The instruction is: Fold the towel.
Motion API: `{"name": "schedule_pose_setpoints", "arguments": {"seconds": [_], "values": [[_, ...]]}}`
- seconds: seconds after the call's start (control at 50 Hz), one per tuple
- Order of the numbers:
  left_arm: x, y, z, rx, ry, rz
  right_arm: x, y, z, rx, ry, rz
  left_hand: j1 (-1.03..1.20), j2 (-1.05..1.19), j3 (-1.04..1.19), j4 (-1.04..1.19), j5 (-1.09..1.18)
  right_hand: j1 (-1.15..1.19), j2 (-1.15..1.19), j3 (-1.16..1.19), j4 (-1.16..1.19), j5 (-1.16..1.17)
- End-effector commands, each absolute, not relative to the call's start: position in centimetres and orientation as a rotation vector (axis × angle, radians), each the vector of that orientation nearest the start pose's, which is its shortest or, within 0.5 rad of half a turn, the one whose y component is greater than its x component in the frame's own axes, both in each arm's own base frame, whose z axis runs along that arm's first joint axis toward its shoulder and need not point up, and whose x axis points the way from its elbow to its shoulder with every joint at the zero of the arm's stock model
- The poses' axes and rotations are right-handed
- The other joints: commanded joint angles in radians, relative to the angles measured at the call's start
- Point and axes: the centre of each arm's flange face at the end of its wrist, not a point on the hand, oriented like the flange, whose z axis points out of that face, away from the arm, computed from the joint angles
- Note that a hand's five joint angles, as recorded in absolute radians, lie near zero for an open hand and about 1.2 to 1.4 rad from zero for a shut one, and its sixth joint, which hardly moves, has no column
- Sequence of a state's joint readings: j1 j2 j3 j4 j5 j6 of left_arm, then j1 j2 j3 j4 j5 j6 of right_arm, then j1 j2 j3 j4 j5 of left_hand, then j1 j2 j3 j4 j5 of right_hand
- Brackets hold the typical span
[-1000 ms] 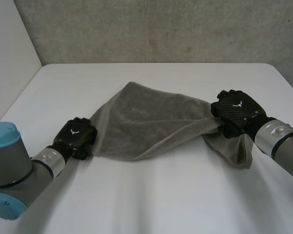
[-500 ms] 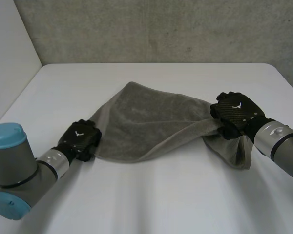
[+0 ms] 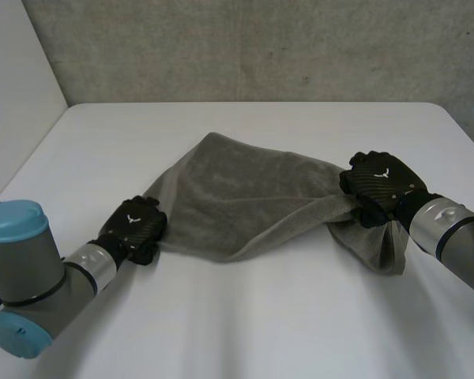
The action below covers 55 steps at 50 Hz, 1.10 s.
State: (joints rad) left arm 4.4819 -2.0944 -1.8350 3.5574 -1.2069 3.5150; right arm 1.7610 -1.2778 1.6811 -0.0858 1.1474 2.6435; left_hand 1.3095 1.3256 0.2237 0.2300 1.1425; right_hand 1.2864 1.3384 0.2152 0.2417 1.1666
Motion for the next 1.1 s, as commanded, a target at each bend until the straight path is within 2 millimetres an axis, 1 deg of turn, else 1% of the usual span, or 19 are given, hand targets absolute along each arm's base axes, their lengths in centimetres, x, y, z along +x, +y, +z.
{"name": "schedule_pose_setpoints", "arguments": {"seconds": [0.02,0.12,0.2,0.24,0.28,0.34,0.38,0.42,0.52,0.6,0.62,0.64,0.7,0.74,0.76,0.8,0.86,0.98,1.1], "values": [[-23.3,-28.3,10.1,1.136,2.514,-1.918,22.6,-28.2,19.4,-1.147,2.106,-1.768,0.087,0.071,-0.049,-0.055,0.079,0.11,0.058,-0.041,-0.067,0.055],[-22.3,-29.3,11.6,1.075,2.485,-1.952,22.4,-28.1,19.7,-1.142,2.127,-1.741,0.087,0.071,-0.049,-0.055,0.079,0.11,0.058,-0.041,-0.067,0.055],[-21.5,-29.5,16.2,0.987,2.47,-2.089,22.4,-28.1,20.4,-1.143,2.132,-1.732,0.087,0.071,-0.049,-0.055,0.079,0.11,0.058,-0.041,-0.067,0.055],[-21.5,-29.5,16.2,0.987,2.47,-2.09,22.4,-28.1,21.0,-1.144,2.138,-1.735,0.087,0.071,-0.049,-0.055,0.079,0.11,0.058,-0.041,-0.067,0.055],[-21.5,-29.2,20.4,0.881,2.458,-2.257,22.3,-28.4,23.9,-1.134,2.104,-1.799,0.087,0.071,-0.049,-0.055,0.079,0.11,0.058,-0.041,-0.067,0.055],[-21.5,-29.1,22.5,0.831,2.428,-2.347,22.3,-28.6,26.8,-1.135,2.04,-1.891,0.087,0.071,-0.049,-0.055,0.079,0.11,0.058,-0.041,-0.067,0.055],[-21.4,-28.4,28.3,0.747,2.281,-2.587,22.4,-28.7,28.2,-1.138,1.996,-1.944,0.087,0.071,-0.049,-0.055,0.079,0.11,0.058,-0.041,-0.067,0.055],[-21.3,-28.1,30.2,0.727,2.221,-2.666,22.7,-28.5,30.7,-1.15,1.906,-2.045,0.087,0.071,-0.049,-0.055,0.079,0.11,0.058,-0.041,-0.067,0.055],[-20.8,-27.3,35.5,0.679,2.017,-2.868,23.3,-28.8,32.6,-1.19,1.763,-2.152,0.087,0.071,-0.049,-0.055,0.079,0.11,0.058,-0.041,-0.067,0.055],[-20.8,-27.9,34.0,0.66,2.094,-2.822,23.7,-29.2,30.7,-1.213,1.766,-2.082,0.087,0.071,-0.049,-0.055,0.079,0.11,0.058,-0.041,-0.067,0.055],[-20.8,-27.9,34.0,0.66,2.094,-2.821,24.2,-29.4,28.1,-1.231,1.819,-1.985,0.087,0.071,-0.049,-0.055,0.079,0.11,0.058,-0.041,-0.067,0.055],[-20.9,-28.5,31.9,0.651,2.187,-2.754,25.3,-28.7,24.5,-1.29,1.871,-1.845,0.087,0.071,-0.049,-0.055,0.079,0.11,0.058,-0.041,-0.067,0.055],[-21.0,-29.5,27.5,0.635,2.381,-2.602,25.8,-27.9,22.6,-1.354,1.888,-1.774,0.087,0.071,-0.049,-0.055,0.079,0.076,0.024,-0.041,-0.067,0.021],[-21.1,-29.8,25.8,0.637,2.447,-2.533,26.0,-26.7,20.3,-1.488,1.917,-1.729,0.087,0.071,-0.049,-0.055,0.079,-0.747,-0.799,-0.041,-0.067,-0.802],[-21.0,-30.1,24.2,0.647,2.496,-2.466,26.0,-26.7,20.3,-1.489,1.917,-1.728,0.087,0.071,-0.049,-0.055,0.079,-0.752,-0.804,-0.041,-0.067,-0.807],[-20.9,-30.2,22.8,0.666,2.525,-2.405,25.5,-26.6,20.2,-1.497,1.956,-1.74,0.087,0.071,-0.049,-0.055,0.079,-1.241,-1.293,-0.041,-0.067,-1.167],[-20.3,-30.3,20.3,0.714,2.546,-2.282,25.1,-26.6,21.9,-1.429,1.96,-1.791,0.087,0.071,-0.049,-0.055,0.079,-1.286,-1.338,-0.041,-0.067,-1.167],[-20.1,-30.0,19.6,0.741,2.545,-2.244,23.5,-28.1,25.0,-1.122,1.998,-1.839,0.087,0.071,-0.049,-0.055,0.079,-1.286,-1.338,-0.041,-0.067,-1.167],[-20.1,-29.6,19.1,0.742,2.571,-2.221,22.9,-29.6,24.1,-0.97,2.083,-1.722,0.087,0.071,-0.049,-0.055,0.079,-1.26,-1.312,-0.041,-0.067,-1.167]]}}
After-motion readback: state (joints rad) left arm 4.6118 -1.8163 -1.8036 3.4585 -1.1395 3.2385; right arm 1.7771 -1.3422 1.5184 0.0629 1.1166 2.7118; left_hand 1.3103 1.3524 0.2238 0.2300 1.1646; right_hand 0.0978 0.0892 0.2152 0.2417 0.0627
